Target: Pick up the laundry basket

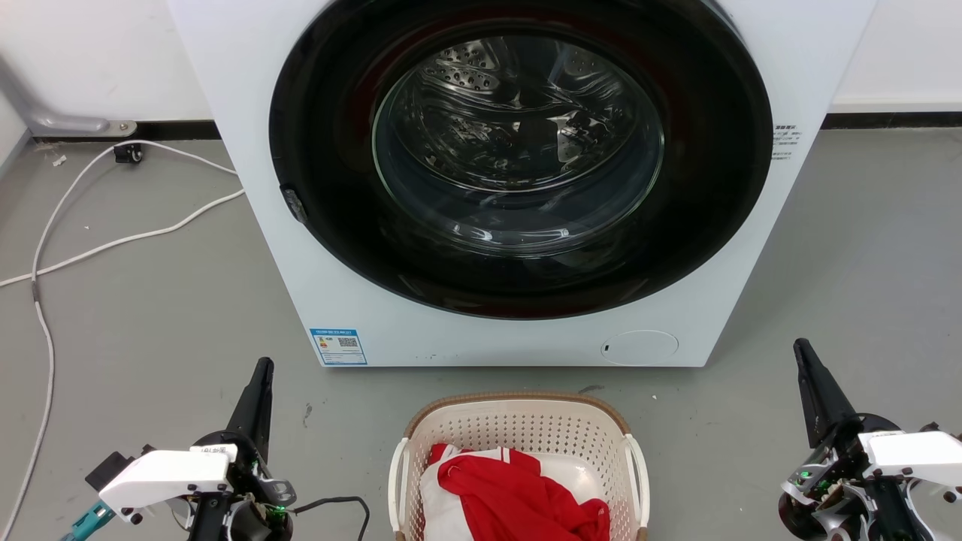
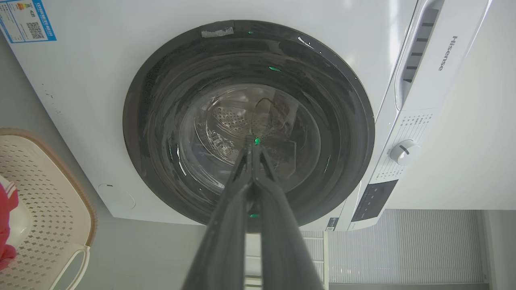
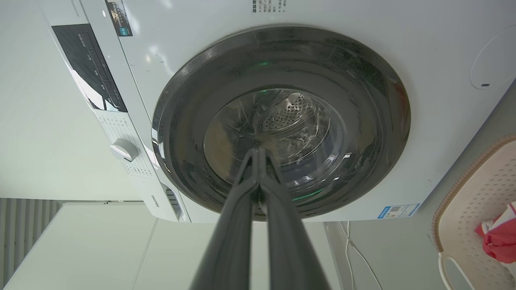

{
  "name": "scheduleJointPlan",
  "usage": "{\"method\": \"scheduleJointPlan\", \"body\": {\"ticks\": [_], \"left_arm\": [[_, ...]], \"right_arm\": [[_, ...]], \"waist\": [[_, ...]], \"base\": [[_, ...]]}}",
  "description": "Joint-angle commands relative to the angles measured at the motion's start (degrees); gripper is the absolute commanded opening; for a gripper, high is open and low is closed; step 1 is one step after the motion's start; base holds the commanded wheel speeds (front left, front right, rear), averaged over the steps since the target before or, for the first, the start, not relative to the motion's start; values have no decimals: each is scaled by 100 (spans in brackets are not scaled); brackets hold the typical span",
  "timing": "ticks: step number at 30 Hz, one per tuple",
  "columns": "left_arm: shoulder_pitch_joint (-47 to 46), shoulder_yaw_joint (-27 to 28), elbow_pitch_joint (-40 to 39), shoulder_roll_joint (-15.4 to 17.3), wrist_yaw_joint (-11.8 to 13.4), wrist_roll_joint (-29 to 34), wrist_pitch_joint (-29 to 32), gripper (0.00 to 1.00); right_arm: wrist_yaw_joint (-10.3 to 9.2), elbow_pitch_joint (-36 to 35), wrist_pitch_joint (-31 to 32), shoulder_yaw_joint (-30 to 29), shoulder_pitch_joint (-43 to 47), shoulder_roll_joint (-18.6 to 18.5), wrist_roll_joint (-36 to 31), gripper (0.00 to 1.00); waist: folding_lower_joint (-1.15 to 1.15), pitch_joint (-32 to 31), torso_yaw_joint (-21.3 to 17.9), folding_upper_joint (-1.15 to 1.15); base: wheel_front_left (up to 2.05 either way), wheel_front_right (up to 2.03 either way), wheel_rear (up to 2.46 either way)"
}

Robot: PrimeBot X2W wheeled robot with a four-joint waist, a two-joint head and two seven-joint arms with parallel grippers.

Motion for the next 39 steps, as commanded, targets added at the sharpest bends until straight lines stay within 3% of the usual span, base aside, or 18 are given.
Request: {"method": "scheduleJointPlan", "body": {"ticks": [1, 18, 19, 31, 39], "left_arm": [[-52, 6, 3, -4, -11, 17, 6, 0], [-52, 5, 4, -4, -11, 17, 6, 0], [0, 0, -1, 0, 0, 0, 0, 100], [-13, -256, -27, -9, 1, 177, -288, 100], [-38, -394, -176, -7, 1, 961, -500, 100]], "right_arm": [[0, 3, 1, 3, -68, 15, -23, 0], [0, 3, 1, 3, -68, 15, -23, 0], [0, 0, 0, 0, 0, 0, 0, 100], [0, -86, -273, 164, 102, -37, -211, 100], [0, -217, -500, 254, 104, -98, -1096, 100]], "waist": [[0, 0, 0, 0], [0, 0, 0, 0], [0, 0, 0, 0], [0, 7, 5, 0], [0, 11, 20, 0]], "base": [[0, 0, 0], [0, 0, 0], [0, 0, 0], [0, 0, 0], [0, 0, 0]]}}
